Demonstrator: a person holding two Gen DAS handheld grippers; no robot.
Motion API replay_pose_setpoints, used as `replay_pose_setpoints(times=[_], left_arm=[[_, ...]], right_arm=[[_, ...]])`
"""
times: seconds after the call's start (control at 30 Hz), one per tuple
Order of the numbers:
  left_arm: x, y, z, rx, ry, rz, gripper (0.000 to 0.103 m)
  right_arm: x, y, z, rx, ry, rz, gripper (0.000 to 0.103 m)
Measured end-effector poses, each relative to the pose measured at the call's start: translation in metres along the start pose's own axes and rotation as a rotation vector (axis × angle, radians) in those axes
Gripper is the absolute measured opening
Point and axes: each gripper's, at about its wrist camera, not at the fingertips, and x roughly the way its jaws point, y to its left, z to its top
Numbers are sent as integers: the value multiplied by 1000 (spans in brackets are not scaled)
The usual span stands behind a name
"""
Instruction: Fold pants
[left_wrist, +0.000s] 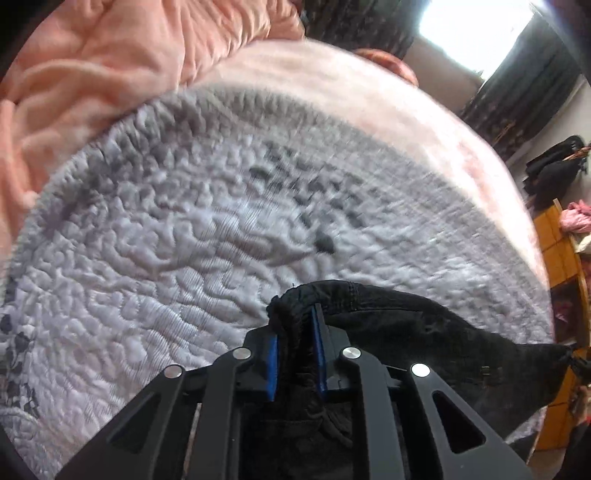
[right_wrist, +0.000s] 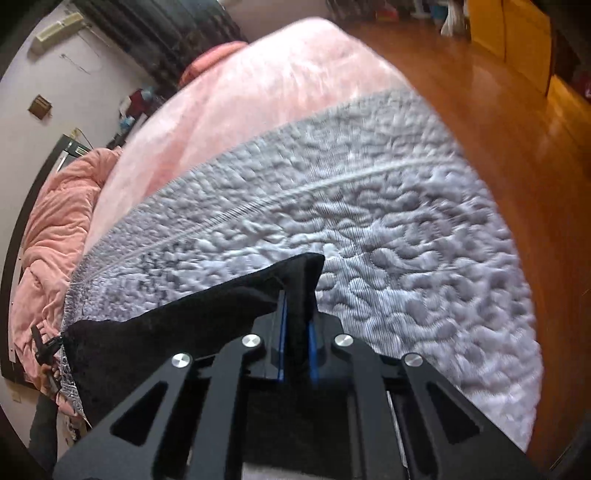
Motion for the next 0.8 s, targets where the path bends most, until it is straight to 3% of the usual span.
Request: replay_pose_setpoints(times=[0.2, 0.4, 0.8], left_arm=[[-76, -17, -8, 37, -95, -97, 15], [-145, -13, -42, 78, -179, -184, 15], [-172, 57, -135, -30, -167, -233, 15]], right_arm=[[-84, 19, -34, -31, -117, -27, 7], [-152, 20, -105, -53, -239, -23, 7], [-187, 13, -266, -18, -379, -73, 8]])
